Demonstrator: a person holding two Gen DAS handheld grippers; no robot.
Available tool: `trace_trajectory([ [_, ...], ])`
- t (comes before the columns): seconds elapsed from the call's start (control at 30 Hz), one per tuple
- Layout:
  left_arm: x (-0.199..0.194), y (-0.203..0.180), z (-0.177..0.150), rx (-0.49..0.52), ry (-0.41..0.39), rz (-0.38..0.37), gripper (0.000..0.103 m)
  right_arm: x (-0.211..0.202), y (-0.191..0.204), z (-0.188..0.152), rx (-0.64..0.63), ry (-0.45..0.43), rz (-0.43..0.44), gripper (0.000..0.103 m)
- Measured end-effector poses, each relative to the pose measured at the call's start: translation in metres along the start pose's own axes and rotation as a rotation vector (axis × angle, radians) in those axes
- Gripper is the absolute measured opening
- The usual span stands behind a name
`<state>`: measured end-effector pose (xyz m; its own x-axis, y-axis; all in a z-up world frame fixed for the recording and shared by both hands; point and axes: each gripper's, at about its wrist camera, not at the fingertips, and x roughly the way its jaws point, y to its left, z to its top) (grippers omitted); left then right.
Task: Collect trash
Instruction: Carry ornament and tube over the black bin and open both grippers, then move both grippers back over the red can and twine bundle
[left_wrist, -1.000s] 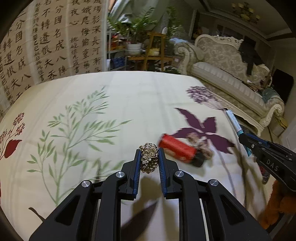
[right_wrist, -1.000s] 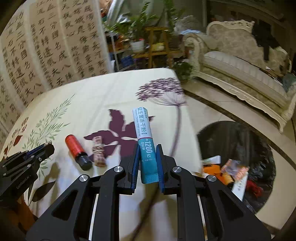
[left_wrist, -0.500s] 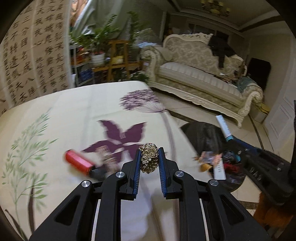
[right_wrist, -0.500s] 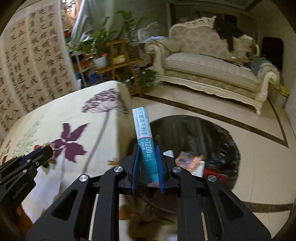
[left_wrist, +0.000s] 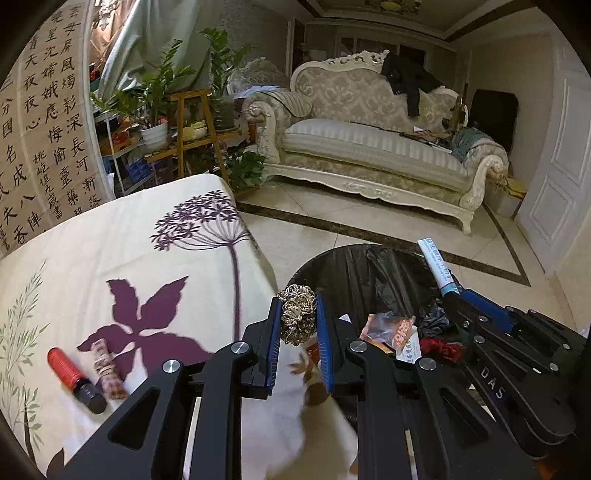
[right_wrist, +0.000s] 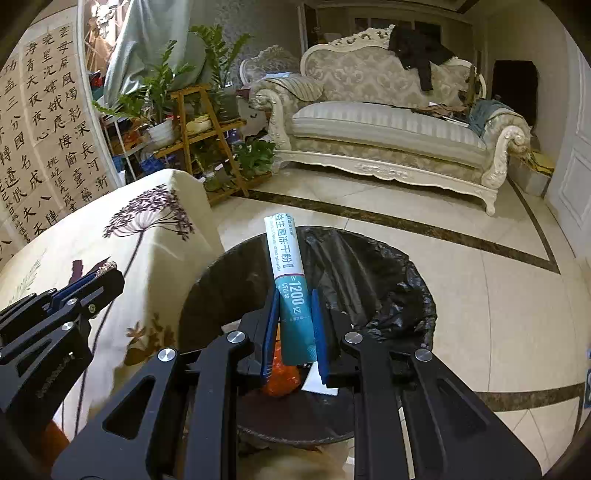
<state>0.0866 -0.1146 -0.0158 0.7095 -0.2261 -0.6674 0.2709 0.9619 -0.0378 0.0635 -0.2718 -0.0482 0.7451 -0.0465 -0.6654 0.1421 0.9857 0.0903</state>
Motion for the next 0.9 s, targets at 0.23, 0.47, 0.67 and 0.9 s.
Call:
trace_trajectory([
  [0.23, 0.014, -0.009, 0.003, 0.016, 0.043, 0.005, 0.02, 0.01, -0.01, 0.002, 0.022, 0.012, -0.003, 0.019],
  [0.47, 0.019, -0.011, 0.005, 0.018, 0.058, 0.008, 0.043, 0.016, -0.016, 0.001, 0.052, 0.024, -0.008, 0.033],
  [0.67, 0.019, -0.013, 0.006, 0.007, 0.054, 0.008, 0.059, 0.013, -0.018, 0.002, 0.063, 0.022, -0.017, 0.036],
  [0.9, 0.011, -0.008, 0.007, -0.009, 0.041, 0.014, 0.069, 0.004, -0.013, 0.003, 0.057, 0.002, -0.02, 0.043],
])
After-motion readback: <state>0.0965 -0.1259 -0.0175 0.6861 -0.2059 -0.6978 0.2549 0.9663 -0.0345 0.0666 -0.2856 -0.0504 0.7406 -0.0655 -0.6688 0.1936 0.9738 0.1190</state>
